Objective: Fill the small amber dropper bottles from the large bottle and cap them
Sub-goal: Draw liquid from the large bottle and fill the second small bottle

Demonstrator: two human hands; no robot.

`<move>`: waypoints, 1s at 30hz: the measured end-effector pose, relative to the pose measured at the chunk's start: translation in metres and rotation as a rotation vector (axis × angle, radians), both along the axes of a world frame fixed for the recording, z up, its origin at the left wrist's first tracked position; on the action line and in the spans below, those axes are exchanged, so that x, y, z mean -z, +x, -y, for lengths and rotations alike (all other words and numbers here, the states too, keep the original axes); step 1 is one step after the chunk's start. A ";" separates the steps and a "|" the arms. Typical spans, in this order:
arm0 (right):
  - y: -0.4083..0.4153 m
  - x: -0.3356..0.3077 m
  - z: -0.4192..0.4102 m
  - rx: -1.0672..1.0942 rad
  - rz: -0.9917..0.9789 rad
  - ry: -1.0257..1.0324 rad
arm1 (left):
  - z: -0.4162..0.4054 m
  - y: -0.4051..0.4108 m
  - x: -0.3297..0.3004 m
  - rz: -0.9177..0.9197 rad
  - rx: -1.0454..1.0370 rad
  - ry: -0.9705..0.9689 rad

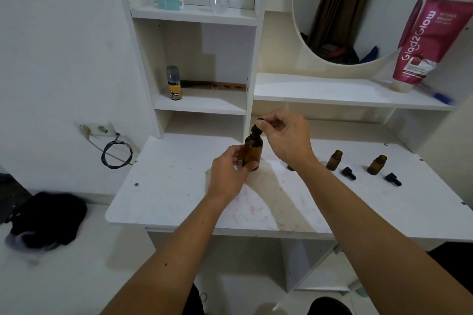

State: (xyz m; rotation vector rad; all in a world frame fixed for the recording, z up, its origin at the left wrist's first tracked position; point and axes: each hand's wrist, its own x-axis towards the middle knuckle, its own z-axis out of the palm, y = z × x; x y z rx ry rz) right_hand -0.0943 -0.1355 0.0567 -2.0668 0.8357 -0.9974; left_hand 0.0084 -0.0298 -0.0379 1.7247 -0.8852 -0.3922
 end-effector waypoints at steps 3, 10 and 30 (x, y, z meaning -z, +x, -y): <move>0.000 0.000 -0.001 -0.007 -0.002 -0.017 | 0.000 -0.001 -0.001 -0.003 -0.007 0.009; -0.004 -0.006 -0.005 -0.043 0.018 0.011 | -0.001 -0.005 -0.004 -0.021 -0.022 0.023; -0.059 -0.035 0.007 0.031 0.406 0.109 | -0.012 -0.053 0.002 -0.109 -0.198 -0.077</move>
